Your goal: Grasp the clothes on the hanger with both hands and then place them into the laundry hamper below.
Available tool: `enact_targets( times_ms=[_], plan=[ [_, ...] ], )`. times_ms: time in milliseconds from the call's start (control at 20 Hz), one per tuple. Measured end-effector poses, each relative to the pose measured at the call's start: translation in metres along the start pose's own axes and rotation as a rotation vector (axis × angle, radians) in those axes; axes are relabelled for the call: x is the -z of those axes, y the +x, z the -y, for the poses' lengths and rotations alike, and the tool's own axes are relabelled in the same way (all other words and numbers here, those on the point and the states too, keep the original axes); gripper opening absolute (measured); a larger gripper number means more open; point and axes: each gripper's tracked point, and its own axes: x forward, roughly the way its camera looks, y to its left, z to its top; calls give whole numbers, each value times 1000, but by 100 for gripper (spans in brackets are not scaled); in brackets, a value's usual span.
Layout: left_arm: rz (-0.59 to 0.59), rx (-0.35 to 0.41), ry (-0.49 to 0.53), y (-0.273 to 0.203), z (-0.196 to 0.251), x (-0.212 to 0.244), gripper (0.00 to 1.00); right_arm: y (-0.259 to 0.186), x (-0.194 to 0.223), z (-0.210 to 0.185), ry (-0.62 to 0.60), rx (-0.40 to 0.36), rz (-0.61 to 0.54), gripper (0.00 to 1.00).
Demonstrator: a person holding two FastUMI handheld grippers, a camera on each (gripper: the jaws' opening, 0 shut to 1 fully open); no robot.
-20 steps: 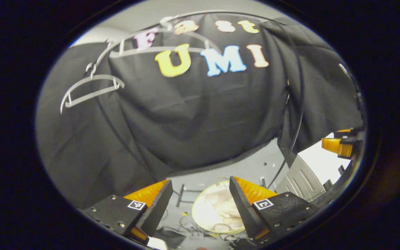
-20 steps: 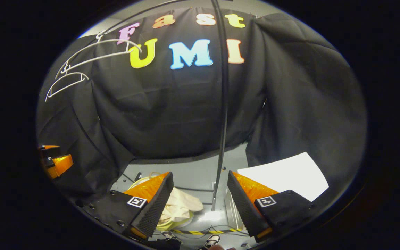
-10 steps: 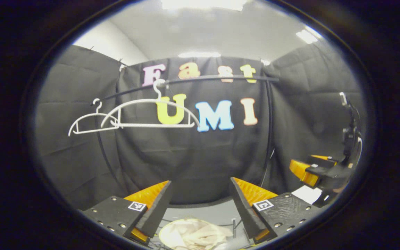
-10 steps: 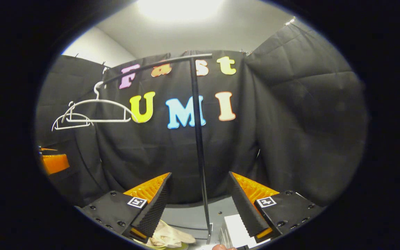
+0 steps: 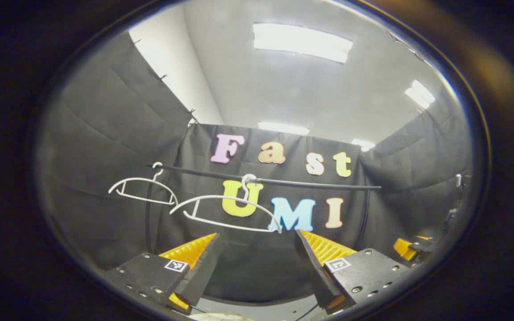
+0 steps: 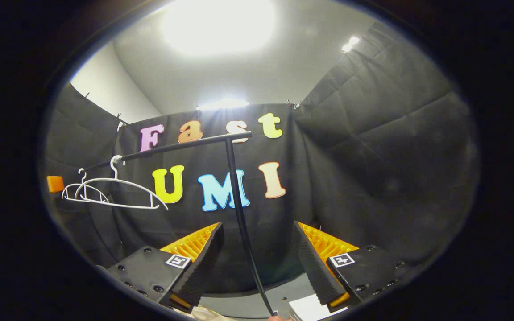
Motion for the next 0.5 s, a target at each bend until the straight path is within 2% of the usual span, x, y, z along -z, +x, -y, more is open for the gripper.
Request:
enact_targets(
  times_ms=[50, 150, 200, 250, 300, 350, 400, 500],
  plan=[
    [-35, -5, 6, -4, -11, 9, 95, -7, 6, -5, -7, -2, -20, 92],
    [-56, -26, 30, -11, -33, 17, 95, -16, 12, -19, -33, -19, -17, 97],
    [-72, -35, 30, -15, -39, 25, 94, -23, 14, -23, -48, -21, -19, 92],
    [-91, -31, 21, -18, -42, 32, 94, -27, 17, -30, -61, -29, -31, 97],
    [-107, -23, 7, -20, -44, 38, 96, -27, 24, -36, -75, -33, -42, 92],
    [-112, -17, -3, -20, -47, 40, 95, -27, 29, -41, -89, -34, -55, 97],
    [-109, -18, -6, -21, -53, 41, 95, -27, 30, -48, -99, -40, -63, 92],
    [-97, -22, 4, -21, -63, 42, 96, -31, 25, -58, -99, -46, -62, 92]
  ],
)
